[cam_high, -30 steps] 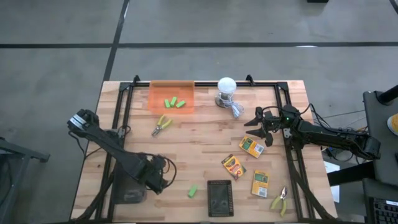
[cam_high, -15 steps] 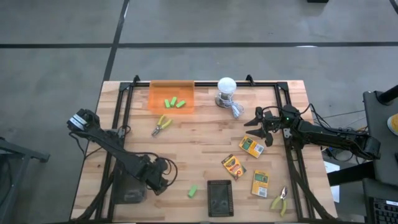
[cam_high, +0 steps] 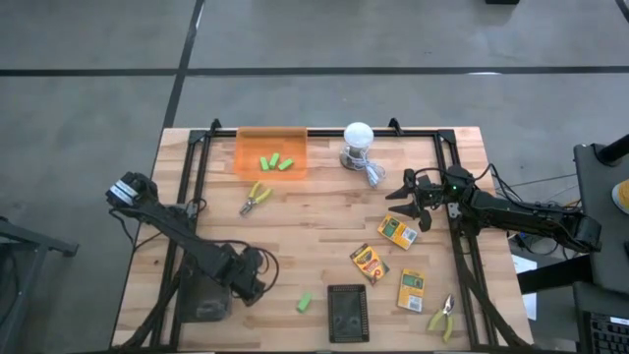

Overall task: Pick & Place School Supplies
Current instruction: Put the green eraser into the orange bin

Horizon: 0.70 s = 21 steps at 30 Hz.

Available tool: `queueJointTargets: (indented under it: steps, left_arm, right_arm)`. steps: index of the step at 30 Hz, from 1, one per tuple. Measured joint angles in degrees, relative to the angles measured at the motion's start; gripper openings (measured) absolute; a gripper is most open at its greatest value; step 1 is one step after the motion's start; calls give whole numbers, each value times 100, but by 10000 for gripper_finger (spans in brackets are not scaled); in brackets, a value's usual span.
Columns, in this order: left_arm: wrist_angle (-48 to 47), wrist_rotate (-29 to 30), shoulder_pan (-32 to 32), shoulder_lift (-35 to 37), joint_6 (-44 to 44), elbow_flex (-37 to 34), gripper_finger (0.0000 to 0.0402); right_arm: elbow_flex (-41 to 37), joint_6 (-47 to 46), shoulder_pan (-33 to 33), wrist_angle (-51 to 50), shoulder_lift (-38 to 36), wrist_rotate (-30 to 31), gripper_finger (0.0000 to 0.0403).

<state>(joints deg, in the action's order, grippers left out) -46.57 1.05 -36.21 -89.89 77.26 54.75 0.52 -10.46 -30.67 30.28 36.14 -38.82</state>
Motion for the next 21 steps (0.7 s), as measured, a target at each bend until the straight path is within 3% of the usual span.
queueJointTargets:
  steps: [12,21]
  left_arm:
    - [180,-192,138,0,493,-44,234]
    - [181,-195,197,-2,565,-57,238]
  right_arm:
    - [-1,0,0,0,0,0,178]
    - [1,0,1,0,0,-1,178]
